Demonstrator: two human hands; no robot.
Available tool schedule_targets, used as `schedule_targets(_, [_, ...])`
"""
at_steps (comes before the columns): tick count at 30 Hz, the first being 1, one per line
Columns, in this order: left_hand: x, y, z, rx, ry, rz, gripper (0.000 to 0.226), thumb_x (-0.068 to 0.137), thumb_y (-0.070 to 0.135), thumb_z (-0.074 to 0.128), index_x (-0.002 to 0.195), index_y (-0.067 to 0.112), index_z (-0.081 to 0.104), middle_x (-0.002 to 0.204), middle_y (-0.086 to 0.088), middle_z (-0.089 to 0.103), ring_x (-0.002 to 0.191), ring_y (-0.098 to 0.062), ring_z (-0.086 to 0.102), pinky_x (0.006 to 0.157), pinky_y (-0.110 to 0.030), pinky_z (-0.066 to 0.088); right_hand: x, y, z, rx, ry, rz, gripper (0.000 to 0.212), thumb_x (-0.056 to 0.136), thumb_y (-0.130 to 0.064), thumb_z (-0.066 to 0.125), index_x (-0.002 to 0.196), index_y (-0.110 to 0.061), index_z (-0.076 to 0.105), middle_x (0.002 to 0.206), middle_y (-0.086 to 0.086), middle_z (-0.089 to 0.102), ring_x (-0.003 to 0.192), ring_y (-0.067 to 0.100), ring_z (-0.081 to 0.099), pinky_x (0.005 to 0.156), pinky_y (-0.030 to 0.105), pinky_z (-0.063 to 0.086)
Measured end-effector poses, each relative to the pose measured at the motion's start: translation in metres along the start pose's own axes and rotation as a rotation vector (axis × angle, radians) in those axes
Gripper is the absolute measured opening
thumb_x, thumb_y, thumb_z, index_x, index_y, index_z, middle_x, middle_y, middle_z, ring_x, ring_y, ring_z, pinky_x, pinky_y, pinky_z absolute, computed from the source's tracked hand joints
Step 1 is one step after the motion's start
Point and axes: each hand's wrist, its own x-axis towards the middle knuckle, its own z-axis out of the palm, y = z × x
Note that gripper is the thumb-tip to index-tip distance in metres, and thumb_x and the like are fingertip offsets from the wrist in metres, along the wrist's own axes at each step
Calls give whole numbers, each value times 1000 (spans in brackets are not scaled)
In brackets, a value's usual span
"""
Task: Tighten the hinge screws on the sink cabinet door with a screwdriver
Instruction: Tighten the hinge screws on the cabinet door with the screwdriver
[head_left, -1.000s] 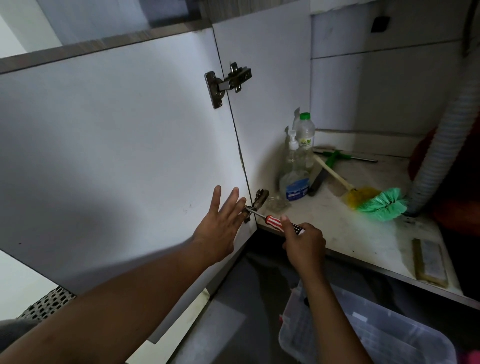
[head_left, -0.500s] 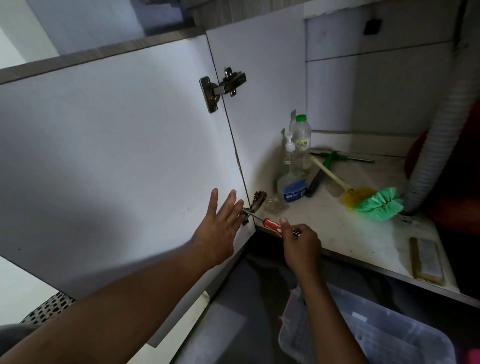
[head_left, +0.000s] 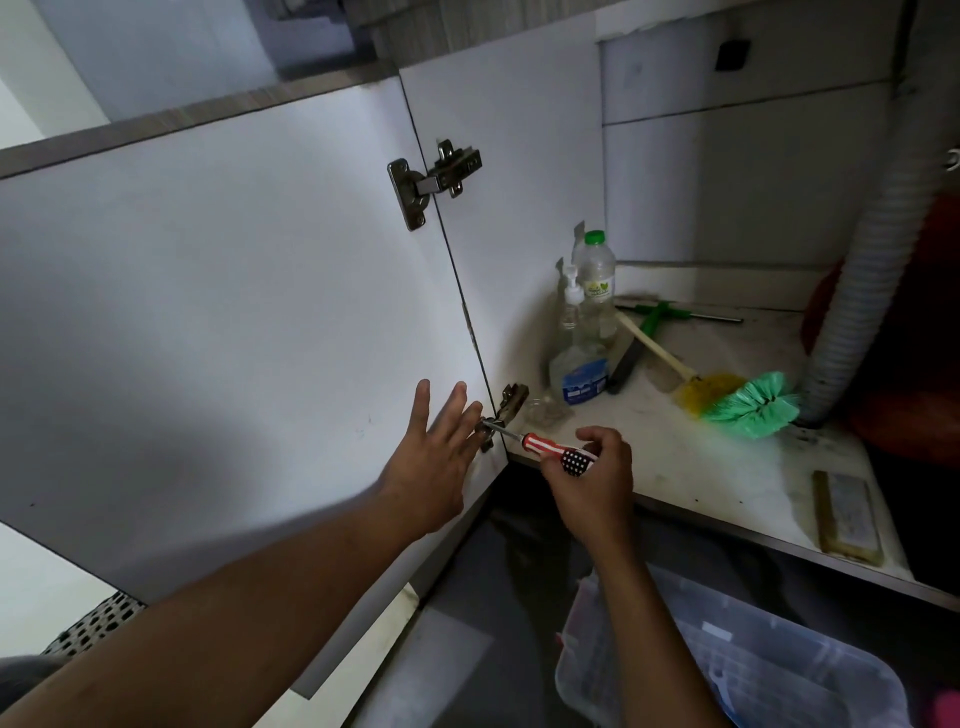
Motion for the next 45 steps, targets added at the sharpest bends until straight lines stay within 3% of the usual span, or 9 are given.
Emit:
schedule_targets(5, [1,0,0,-14,-4,-2,90,91,72,37,161,22,12,170,-16,-2,149,-50,-22,102,-82,-24,2,-2,-2,-36,123,20,33,81,-25,78,107,-19,58,112,5,64,83,7,60,53,8,47])
schedule_targets(9, [2,1,0,-17,-9,-2,90,91,73,36,161,23,11,170,-16,-4,149,-50,-23,103,-81,-24,2,-3,2,-98,98,142,46,90,-43,64,126,-16,53,123,15,62,101,27,66,74,37,60])
schedule_targets(15, [1,3,0,-10,10,-6,89,91,73,34,161,24,8,170,-16,-4,149,-51,-22,102,-82,-24,5,0,-5,19,-14,20,44,81,-17,77,118,-20,53,120,2,56,98,13,59,53,6,46])
schedule_targets(21, [1,4,3,-20,14,-6,89,90,74,35,161,24,13,169,-17,-2,148,-52,-23,102,-82,-24,0,-5,5,-36,154,57,35,87,-37,69,114,-20,57,116,12,66,90,22,70,67,33,61])
schedule_targets(28, [3,4,5,-15,10,1,88,89,74,35,160,24,18,169,-17,0,148,-52,-22,101,-83,-23,4,5,-4,-8,0,-53,44,80,-15,79,116,-18,54,122,6,57,103,20,63,57,7,50])
schedule_targets(33, [3,4,3,-17,11,-1,87,90,72,36,160,23,18,169,-17,-1,148,-52,-22,101,-83,-23,5,4,2,-88,122,35,44,85,-45,68,120,-19,59,116,11,65,90,26,69,65,36,61])
schedule_targets(37, [3,3,2,-10,2,2,88,90,73,35,160,23,17,169,-17,-1,148,-52,-23,101,-83,-24,7,4,2,-138,61,-11,46,89,-46,63,126,-21,53,119,10,64,99,21,64,63,21,51])
schedule_targets(42, [2,3,4,-17,8,5,89,90,72,36,161,22,14,169,-18,-2,148,-52,-22,103,-82,-22,10,10,-8,-59,-68,-19,48,79,-13,78,116,-27,51,121,3,55,100,15,60,63,14,52])
schedule_targets(45, [1,3,4,-3,11,-3,91,91,72,36,161,21,9,169,-18,-4,148,-53,-23,103,-82,-22,10,10,-5,-116,-7,-25,34,84,-29,74,112,-23,56,113,2,63,82,3,58,53,9,43])
